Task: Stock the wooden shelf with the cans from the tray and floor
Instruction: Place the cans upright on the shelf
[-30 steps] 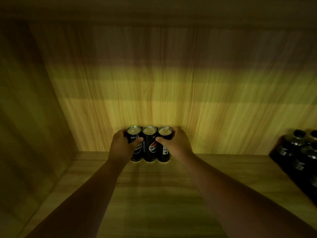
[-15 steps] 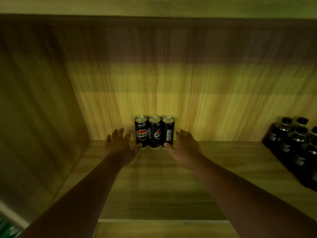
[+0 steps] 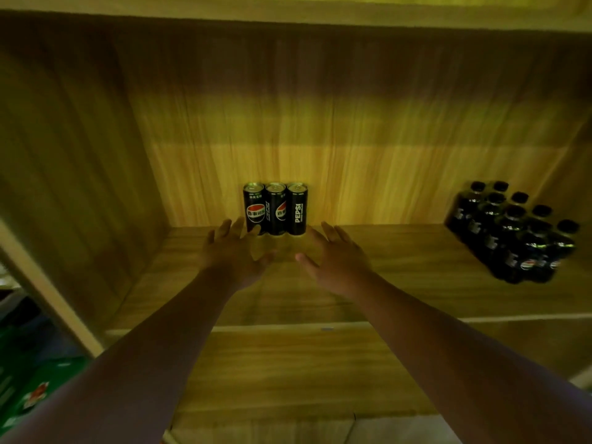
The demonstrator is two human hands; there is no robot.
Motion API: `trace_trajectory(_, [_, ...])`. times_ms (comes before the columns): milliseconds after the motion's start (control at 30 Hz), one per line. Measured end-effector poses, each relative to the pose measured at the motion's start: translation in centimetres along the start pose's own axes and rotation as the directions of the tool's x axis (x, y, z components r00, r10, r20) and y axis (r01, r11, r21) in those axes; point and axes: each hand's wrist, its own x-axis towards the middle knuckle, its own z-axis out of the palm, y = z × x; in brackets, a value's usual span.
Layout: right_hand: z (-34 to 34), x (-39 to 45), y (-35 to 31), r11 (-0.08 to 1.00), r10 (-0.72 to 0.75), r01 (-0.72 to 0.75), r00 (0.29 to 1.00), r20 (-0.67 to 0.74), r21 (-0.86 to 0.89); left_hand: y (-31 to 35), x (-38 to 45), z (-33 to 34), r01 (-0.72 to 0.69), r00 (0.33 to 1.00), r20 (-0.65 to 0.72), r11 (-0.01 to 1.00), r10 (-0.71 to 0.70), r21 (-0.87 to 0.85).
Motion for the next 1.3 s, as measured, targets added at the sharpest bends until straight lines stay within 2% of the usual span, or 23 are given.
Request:
trace_trajectory(267, [-1.9,-8.3,3.7,0.997,-0.072,0.072,0.997,-0.007,-0.011,6.7,-7.5,-0.9,0.009,0.999,-0.038,1.000,-0.009,0.004])
trace_trajectory(567, [0.4,-18.2,9.0,0.984,-0.174,0.175,0.984,0.024,-0.026,13.6,-18.0,0.9,0.117,0.993,0.006,0.993,-0.117,-0.020])
trace_trajectory(800, [3.2,-23.0,8.6,0.978,-0.202,0.204,0.977,0.068,-0.036,14.0,-23.1,3.4,0.115,0.992,0.061,0.993,-0.114,-0.014])
trace_trajectory(967, [8.1,-25.2,7.7,0.975,-0.215,0.217,0.975,0.047,-0.039,13.1,-25.5,7.4,0.076,0.997,0.026,0.997,-0.076,-0.026])
trace_trajectory(1133, [15.8,-28.2,6.9,0.977,-0.207,0.210,0.975,0.078,-0.033,12.4,-29.6,14.5,0.054,0.995,0.082,0.997,-0.049,-0.061])
trace_trajectory(1300, [25.3,-30.3,7.1,0.975,-0.220,0.223,0.965,0.145,-0.005,11.7,-33.4,23.5,0.046,0.980,0.194,0.998,-0.036,-0.047])
